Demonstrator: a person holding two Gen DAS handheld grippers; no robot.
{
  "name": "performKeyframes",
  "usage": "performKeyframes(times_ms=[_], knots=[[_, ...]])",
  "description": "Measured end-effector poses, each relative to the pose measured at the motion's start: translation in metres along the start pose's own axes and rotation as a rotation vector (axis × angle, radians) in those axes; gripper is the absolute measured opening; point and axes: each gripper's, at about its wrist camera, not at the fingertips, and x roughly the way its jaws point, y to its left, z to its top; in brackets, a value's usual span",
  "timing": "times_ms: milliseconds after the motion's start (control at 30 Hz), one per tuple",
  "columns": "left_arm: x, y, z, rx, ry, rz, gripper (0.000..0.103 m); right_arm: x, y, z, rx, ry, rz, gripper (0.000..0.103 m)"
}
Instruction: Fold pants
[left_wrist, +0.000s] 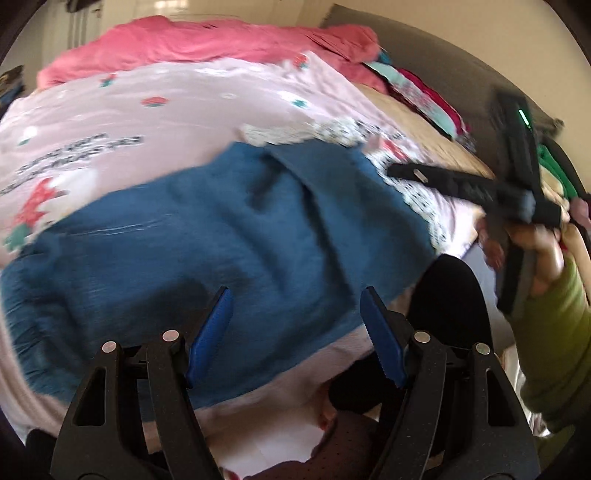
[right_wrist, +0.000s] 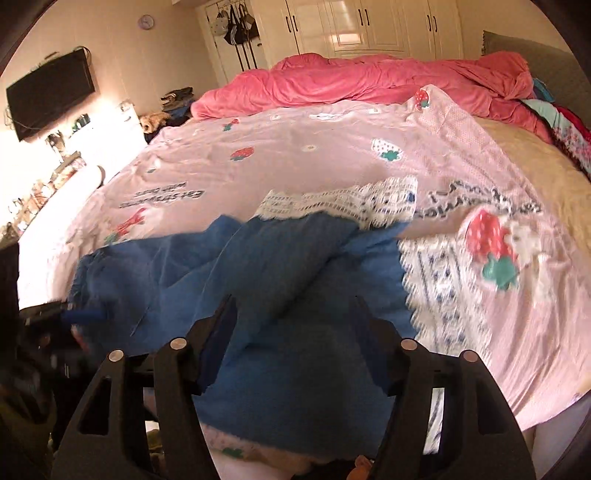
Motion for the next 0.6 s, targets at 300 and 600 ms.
performKeyframes(times_ms=[300,600], knots=[[0.051,-0.023,0.028,0.003,0.070,-0.150,0.058,0.066,0.009,0.072,-0.032,0.110,-0.009,0.062],[0.085,-0.013,0.027,-0.066,0.037,-0.234,0.020,0.138,0.043,0.105,-0.143,0.218,-0.093,0.062]])
